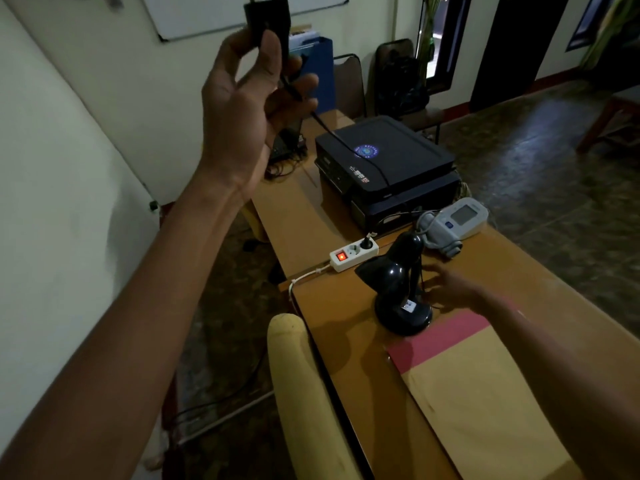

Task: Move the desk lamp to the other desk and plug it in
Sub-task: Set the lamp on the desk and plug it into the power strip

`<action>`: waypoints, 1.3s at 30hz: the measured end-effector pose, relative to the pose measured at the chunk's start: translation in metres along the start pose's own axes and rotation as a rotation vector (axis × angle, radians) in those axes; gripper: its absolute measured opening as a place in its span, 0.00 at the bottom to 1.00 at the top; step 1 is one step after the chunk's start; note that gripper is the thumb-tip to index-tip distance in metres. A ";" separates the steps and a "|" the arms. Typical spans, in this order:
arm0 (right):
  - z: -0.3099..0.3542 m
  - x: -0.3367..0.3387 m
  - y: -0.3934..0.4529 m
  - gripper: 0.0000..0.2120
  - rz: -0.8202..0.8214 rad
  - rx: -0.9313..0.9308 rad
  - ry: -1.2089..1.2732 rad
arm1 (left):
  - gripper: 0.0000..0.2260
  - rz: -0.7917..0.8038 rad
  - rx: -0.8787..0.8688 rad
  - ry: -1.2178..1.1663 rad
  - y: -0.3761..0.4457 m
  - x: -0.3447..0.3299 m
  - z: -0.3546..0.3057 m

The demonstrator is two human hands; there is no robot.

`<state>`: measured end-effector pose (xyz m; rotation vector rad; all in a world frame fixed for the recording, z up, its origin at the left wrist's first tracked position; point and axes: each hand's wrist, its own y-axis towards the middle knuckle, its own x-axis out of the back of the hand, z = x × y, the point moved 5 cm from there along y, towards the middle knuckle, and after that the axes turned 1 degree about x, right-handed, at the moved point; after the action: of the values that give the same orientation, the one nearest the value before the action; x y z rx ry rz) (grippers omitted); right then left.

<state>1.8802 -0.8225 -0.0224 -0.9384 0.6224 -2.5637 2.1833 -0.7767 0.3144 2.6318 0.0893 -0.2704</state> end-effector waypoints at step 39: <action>0.005 -0.182 -0.015 0.19 -0.474 -0.145 -0.021 | 0.08 0.178 0.363 0.626 -0.074 0.222 0.212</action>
<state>2.0125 -0.7290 -0.1064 -1.2917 0.6498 -2.9421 2.3552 -0.8096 0.0513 2.9574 0.0111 0.6619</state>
